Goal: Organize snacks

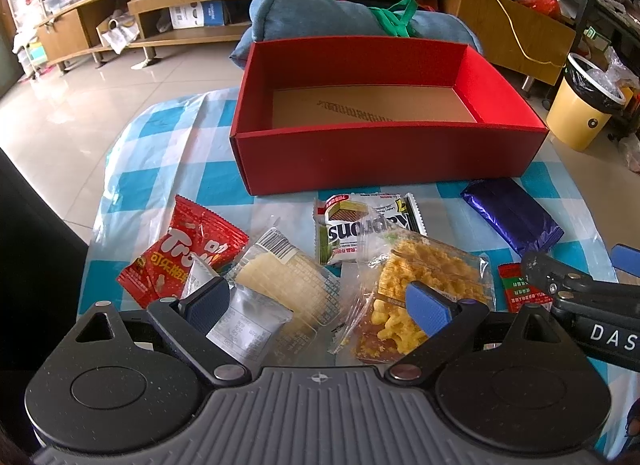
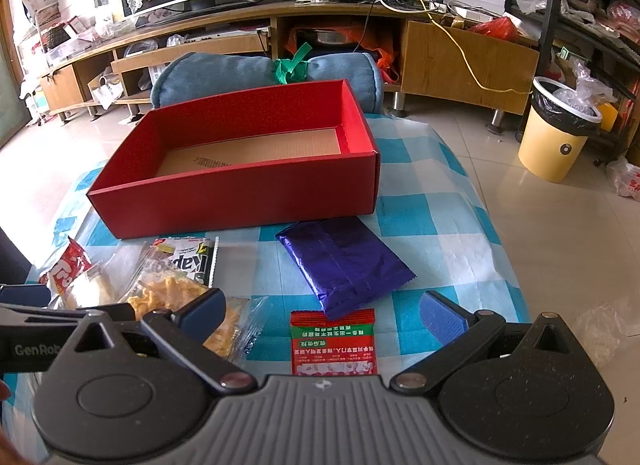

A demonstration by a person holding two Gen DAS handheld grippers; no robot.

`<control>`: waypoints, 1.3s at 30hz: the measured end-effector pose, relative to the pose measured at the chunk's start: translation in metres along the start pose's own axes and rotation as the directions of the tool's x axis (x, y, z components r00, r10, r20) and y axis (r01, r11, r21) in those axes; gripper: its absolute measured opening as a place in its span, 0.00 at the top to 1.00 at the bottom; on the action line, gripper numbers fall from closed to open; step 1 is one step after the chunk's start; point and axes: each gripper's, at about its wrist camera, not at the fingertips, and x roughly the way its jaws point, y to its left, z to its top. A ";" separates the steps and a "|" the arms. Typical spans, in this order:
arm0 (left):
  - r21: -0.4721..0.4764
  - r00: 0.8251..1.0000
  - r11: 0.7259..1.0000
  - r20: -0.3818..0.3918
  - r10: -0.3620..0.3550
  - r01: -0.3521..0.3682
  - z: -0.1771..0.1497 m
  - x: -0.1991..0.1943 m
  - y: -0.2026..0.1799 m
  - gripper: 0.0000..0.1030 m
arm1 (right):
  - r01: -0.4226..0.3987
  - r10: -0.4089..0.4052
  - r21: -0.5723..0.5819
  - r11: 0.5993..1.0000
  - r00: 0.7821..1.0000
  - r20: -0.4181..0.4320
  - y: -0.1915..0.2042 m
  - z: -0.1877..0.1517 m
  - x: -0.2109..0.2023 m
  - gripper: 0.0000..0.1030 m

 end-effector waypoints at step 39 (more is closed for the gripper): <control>0.004 1.000 1.000 -0.004 0.003 -0.003 -0.001 0.001 0.000 0.06 | -0.006 0.006 -0.003 1.000 1.000 -0.015 0.000 -0.001 0.003 0.00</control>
